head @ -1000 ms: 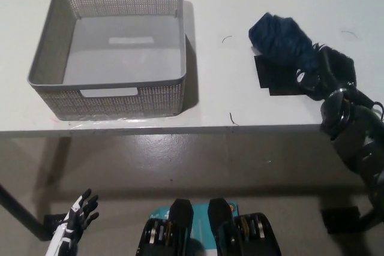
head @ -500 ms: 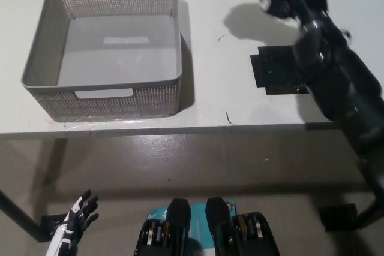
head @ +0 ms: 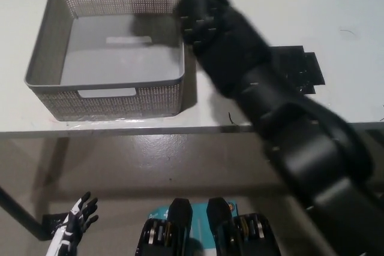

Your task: Use the right hand to pick up a umbrella on the right side and place it into a container on the lft side

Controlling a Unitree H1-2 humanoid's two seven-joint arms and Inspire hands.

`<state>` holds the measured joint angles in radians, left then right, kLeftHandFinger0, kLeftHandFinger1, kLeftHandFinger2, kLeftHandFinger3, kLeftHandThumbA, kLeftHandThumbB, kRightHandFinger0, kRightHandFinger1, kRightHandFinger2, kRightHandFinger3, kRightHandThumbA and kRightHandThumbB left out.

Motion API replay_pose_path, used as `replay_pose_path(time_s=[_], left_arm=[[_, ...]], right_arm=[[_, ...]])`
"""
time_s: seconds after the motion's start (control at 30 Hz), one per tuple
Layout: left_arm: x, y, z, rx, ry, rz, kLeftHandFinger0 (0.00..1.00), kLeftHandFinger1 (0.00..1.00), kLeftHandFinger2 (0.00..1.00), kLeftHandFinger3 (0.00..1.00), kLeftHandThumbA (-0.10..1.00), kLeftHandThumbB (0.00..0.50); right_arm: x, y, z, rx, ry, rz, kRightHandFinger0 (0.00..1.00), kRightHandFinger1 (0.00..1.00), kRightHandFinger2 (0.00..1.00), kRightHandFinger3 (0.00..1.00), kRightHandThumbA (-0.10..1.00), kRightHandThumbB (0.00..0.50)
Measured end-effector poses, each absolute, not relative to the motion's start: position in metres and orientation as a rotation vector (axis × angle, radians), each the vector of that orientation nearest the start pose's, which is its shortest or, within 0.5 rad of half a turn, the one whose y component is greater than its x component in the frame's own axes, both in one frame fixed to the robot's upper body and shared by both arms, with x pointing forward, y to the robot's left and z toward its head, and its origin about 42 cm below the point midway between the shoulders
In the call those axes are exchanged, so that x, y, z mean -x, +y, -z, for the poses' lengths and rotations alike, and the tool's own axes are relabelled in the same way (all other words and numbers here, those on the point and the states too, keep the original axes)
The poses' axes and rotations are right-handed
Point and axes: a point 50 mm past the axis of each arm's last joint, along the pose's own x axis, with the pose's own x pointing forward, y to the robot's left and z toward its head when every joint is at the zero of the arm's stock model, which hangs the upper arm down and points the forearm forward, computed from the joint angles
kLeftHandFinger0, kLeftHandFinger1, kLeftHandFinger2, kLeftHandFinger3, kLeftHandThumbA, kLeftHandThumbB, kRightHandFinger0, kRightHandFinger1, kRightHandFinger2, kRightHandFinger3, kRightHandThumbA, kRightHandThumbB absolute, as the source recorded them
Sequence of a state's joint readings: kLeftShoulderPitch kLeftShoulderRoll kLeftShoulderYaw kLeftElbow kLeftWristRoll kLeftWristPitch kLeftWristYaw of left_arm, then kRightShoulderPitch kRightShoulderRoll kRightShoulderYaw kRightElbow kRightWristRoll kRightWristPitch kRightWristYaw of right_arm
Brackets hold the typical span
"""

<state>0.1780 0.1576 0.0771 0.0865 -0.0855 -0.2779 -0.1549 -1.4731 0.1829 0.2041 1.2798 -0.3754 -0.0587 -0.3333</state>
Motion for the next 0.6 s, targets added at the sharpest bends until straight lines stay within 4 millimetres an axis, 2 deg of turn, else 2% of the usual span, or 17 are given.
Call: replay_pose_path(time_s=[0.07,0.13,0.17,0.2,0.23,0.27,0.3,0.33,0.37,0.4,0.43,0.47,0.5,0.53,0.57,0.6], left_arm=[[-0.212,0.29,-0.054,-0.091,-0.015,0.039,1.0,1.0,1.0,1.0,1.0,0.234],[-0.209,0.29,-0.052,-0.09,-0.008,0.04,1.0,1.0,1.0,1.0,1.0,0.242],[-0.208,0.29,-0.052,-0.09,-0.006,0.039,1.0,1.0,1.0,1.0,1.0,0.235],[-0.207,0.29,-0.051,-0.09,-0.003,0.04,1.0,1.0,1.0,1.0,1.0,0.227],[-0.207,0.29,-0.051,-0.09,-0.003,0.04,1.0,1.0,1.0,1.0,1.0,0.212],[-0.206,0.29,-0.052,-0.09,-0.004,0.041,1.0,1.0,1.0,1.0,1.0,0.2],[-0.207,0.289,-0.052,-0.09,-0.006,0.042,1.0,1.0,1.0,1.0,1.0,0.198],[-0.207,0.289,-0.053,-0.09,-0.008,0.043,1.0,1.0,1.0,1.0,1.0,0.191],[-0.207,0.289,-0.054,-0.091,-0.013,0.044,1.0,1.0,1.0,1.0,1.0,0.199],[-0.207,0.288,-0.055,-0.091,-0.016,0.045,1.0,1.0,1.0,1.0,1.0,0.201],[-0.208,0.288,-0.056,-0.092,-0.021,0.047,1.0,1.0,1.0,1.0,1.0,0.214],[-0.208,0.288,-0.057,-0.093,-0.024,0.048,1.0,1.0,1.0,1.0,1.0,0.214],[-0.208,0.287,-0.057,-0.094,-0.026,0.049,1.0,1.0,1.0,1.0,1.0,0.211],[-0.209,0.287,-0.058,-0.094,-0.029,0.05,1.0,1.0,1.0,1.0,1.0,0.215],[-0.21,0.287,-0.059,-0.095,-0.032,0.052,1.0,1.0,1.0,1.0,1.0,0.213],[-0.211,0.287,-0.059,-0.095,-0.033,0.052,1.0,1.0,1.0,1.0,1.0,0.214]], right_arm=[[-0.538,0.064,-0.397,0.628,-0.403,-0.209,0.0,0.11,0.53,0.42,-0.1,0.25],[-0.529,0.082,-0.382,0.615,-0.351,-0.255,0.0,0.06,0.46,0.37,-0.1,0.263],[-0.526,0.086,-0.377,0.615,-0.337,-0.268,0.31,0.35,0.59,0.36,-0.1,0.283],[-0.522,0.092,-0.369,0.613,-0.315,-0.287,0.58,0.52,0.64,0.44,-0.1,0.34],[-0.52,0.095,-0.364,0.612,-0.302,-0.297,0.67,0.59,0.72,0.54,-0.1,0.376],[-0.518,0.098,-0.358,0.613,-0.288,-0.307,0.67,0.64,0.76,0.64,-0.1,0.344],[-0.516,0.099,-0.351,0.617,-0.275,-0.314,0.66,0.64,0.74,0.64,-0.1,0.348],[-0.516,0.099,-0.348,0.62,-0.269,-0.316,0.59,0.63,0.73,0.7,-0.1,0.327],[-0.516,0.097,-0.342,0.626,-0.254,-0.318,0.29,0.34,0.49,0.67,-0.1,0.277],[-0.516,0.096,-0.337,0.63,-0.241,-0.318,0.1,0.18,0.34,0.59,-0.1,0.261],[-0.516,0.093,-0.33,0.638,-0.221,-0.317,0.07,0.19,0.41,0.7,-0.03,0.226],[-0.516,0.092,-0.326,0.645,-0.21,-0.316,0.08,0.21,0.45,0.75,-0.01,0.216],[-0.517,0.09,-0.322,0.657,-0.2,-0.315,0.8,1.0,1.0,1.0,0.65,0.375],[-0.518,0.087,-0.318,0.681,-0.181,-0.32,1.0,1.0,1.0,1.0,0.76,0.461],[-0.519,0.084,-0.315,0.7,-0.159,-0.337,1.0,1.0,1.0,1.0,0.83,0.496],[-0.52,0.083,-0.314,0.712,-0.146,-0.351,1.0,1.0,1.0,1.0,0.85,0.5]])
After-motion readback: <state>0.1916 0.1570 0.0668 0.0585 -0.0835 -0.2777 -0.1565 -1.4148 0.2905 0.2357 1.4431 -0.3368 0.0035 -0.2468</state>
